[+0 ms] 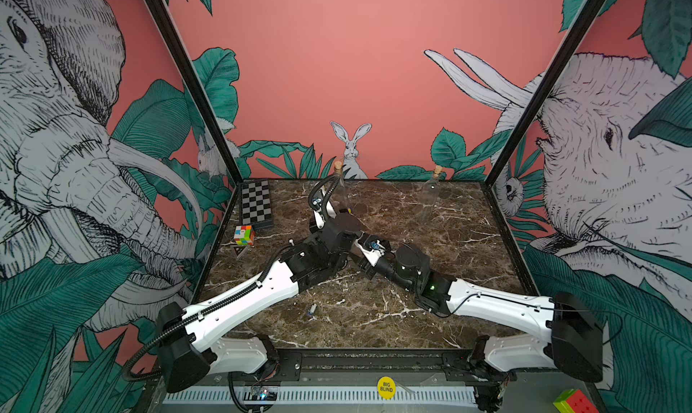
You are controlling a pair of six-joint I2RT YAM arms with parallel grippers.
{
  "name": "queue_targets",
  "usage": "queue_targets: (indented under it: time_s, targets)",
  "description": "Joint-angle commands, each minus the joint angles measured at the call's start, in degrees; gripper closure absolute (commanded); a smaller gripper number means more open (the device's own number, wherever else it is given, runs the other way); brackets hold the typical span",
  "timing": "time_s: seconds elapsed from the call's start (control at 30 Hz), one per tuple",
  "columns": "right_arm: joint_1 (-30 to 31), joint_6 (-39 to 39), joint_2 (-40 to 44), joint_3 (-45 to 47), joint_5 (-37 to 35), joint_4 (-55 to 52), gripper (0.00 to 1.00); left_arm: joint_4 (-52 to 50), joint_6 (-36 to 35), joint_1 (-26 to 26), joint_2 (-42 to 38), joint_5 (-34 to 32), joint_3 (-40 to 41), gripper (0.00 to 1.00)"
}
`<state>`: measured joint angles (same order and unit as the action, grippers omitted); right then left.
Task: Remove the label from the bottle
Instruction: Tear open the label from the bottle.
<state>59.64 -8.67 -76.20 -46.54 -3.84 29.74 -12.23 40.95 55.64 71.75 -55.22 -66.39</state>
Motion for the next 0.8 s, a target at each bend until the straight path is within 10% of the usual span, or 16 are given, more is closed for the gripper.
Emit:
queue_targets:
  time_s: [0.0,0.77]
  targets:
    - [0.7,-0.45,-0.76,-1.2,0.52,2.34,0.52,1.95,1.48,0.35,-0.73,-1.29,-2.51,1.0]
    - [0.78,0.57,-3.51,-2.67,-4.28,3.85,0.82,0.63,1.58,0.35,-1.78,-0.37,-2.25,1.0]
